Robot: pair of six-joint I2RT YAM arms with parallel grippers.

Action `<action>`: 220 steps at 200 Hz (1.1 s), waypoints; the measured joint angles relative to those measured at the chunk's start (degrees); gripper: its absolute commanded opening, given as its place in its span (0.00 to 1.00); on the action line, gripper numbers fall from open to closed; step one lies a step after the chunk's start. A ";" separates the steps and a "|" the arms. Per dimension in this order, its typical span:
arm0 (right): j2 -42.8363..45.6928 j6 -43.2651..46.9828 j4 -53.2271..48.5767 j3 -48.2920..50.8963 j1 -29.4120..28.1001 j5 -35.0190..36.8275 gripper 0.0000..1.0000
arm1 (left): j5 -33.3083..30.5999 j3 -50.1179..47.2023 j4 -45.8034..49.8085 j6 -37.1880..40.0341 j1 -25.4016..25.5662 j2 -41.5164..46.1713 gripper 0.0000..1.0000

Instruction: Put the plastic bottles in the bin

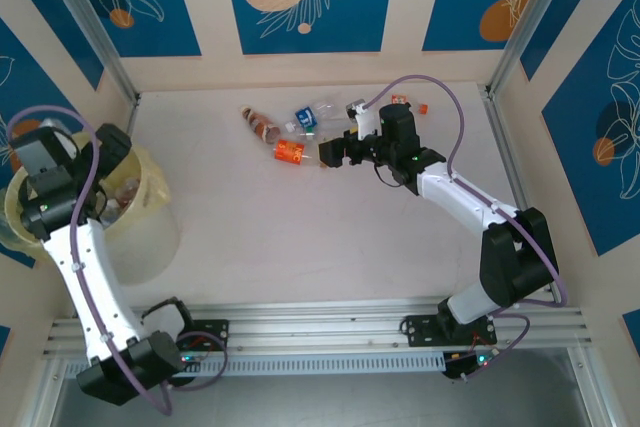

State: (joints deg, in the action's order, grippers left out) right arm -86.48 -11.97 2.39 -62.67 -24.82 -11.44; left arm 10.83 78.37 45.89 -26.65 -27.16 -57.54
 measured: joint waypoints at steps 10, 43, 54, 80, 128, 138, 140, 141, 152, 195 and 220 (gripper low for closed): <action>0.00 -0.02 0.15 0.00 0.13 0.35 0.99 | -0.42 3.45 0.11 0.09 3.58 0.00 1.00; 0.00 -0.50 1.42 0.00 1.01 1.33 0.99 | -6.36 10.27 0.02 0.15 22.34 -2.27 1.00; 0.00 -0.76 1.77 0.11 1.46 1.86 0.99 | -9.29 11.65 -0.28 0.15 28.76 -4.28 1.00; 0.15 -2.05 2.73 1.38 2.54 3.85 0.99 | -18.03 12.98 -3.65 0.09 42.97 -11.93 1.00; 5.42 -4.48 2.49 8.02 5.38 9.11 0.99 | -26.53 13.84 -11.06 -6.45 55.93 -31.58 1.00; 7.45 -4.98 2.60 9.44 6.34 9.64 0.99 | -27.47 15.39 -10.86 -8.94 56.85 -35.54 1.00; 7.96 -5.01 2.54 9.73 6.56 9.75 0.99 | -27.69 15.96 -10.82 -9.79 57.05 -36.94 1.00; 8.13 -5.01 2.56 9.84 6.62 9.79 0.99 | -27.80 16.13 -10.80 -10.05 57.09 -37.31 1.00; 10.43 -5.25 2.60 11.13 7.54 10.03 0.99 | -28.48 18.47 -10.56 -13.53 57.64 -41.72 1.00; 18.05 -5.40 1.55 15.43 9.27 11.13 0.99 | -30.53 22.75 -9.53 -28.87 57.77 -54.07 1.00; 21.40 -5.16 0.28 17.75 9.66 11.76 0.99 | -30.60 26.27 -7.26 -36.61 57.77 -59.67 1.00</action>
State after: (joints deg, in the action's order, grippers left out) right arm -65.08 -17.12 2.68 -44.93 -15.16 0.32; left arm -19.77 104.64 38.63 -63.26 30.61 -117.21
